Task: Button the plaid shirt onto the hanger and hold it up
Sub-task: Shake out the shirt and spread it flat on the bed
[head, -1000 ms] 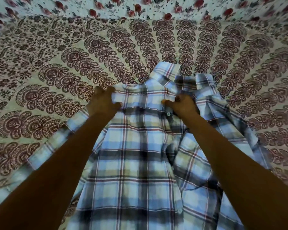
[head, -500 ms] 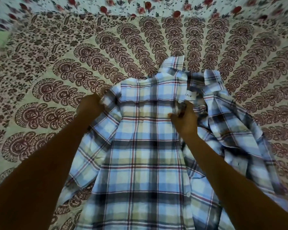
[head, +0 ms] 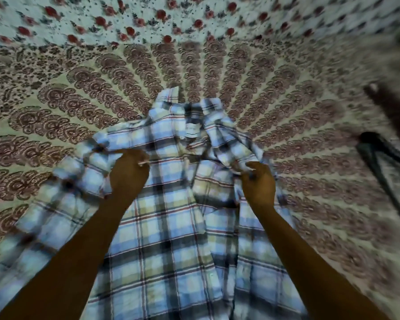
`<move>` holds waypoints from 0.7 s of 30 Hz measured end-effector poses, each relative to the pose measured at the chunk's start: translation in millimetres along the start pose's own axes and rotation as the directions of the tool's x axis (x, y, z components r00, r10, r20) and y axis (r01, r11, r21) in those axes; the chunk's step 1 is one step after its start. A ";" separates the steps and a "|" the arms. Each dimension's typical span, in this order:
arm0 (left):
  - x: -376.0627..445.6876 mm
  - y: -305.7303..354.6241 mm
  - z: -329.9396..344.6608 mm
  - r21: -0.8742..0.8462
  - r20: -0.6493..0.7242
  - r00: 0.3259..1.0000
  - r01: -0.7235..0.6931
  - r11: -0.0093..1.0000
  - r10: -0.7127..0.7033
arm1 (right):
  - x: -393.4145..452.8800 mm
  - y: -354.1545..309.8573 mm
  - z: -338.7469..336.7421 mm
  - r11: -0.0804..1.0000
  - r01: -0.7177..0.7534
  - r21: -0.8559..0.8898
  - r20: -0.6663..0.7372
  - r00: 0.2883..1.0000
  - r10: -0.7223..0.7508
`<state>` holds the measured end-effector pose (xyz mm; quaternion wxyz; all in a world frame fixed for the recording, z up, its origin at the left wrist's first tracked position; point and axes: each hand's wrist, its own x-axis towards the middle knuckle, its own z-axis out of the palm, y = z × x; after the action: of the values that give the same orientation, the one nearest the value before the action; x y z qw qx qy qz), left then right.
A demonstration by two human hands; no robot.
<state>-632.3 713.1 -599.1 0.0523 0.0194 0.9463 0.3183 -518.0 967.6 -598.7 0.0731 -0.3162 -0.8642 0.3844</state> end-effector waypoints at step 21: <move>27.7 159.8 143.9 -0.482 0.225 0.942 0.329 0.812 -0.248 | 131.0 98.0 -144.0 0.995 -0.080 -0.066 -0.136 0.988 0.071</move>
<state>-643.3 928.8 -618.9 0.1750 -0.1153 0.8121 0.5445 -520.2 1185.0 -583.8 0.1046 -0.3761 -0.8580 0.3338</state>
